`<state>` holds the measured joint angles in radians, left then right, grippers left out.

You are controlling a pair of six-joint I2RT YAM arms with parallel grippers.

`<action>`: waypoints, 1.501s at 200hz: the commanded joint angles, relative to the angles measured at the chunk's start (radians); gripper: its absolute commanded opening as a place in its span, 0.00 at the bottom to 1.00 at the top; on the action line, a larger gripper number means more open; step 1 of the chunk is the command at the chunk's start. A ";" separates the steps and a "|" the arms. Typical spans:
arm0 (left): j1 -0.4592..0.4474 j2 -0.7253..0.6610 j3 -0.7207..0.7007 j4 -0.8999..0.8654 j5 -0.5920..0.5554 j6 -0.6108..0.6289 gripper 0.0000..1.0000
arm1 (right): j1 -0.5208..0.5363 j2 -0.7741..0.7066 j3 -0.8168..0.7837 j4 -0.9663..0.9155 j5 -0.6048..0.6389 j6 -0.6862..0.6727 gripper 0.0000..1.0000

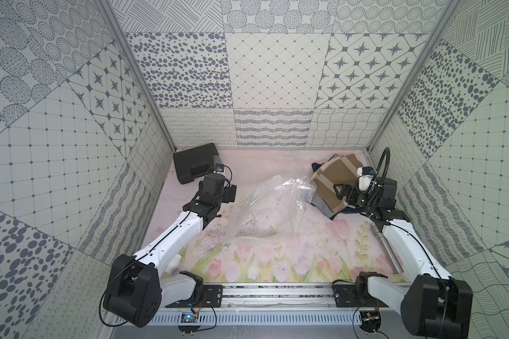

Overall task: Take the blanket out of the vacuum bag
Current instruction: Reset both arms

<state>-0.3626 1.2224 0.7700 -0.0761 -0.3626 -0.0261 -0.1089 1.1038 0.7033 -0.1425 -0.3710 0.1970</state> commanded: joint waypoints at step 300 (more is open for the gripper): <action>0.284 0.352 -0.458 1.119 0.317 0.035 1.00 | 0.094 0.453 -0.310 1.019 0.186 -0.184 0.99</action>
<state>-0.0956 1.5768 0.3027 0.9825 -0.1585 0.0189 -0.0391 1.5383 0.3817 0.8295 -0.1890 0.0319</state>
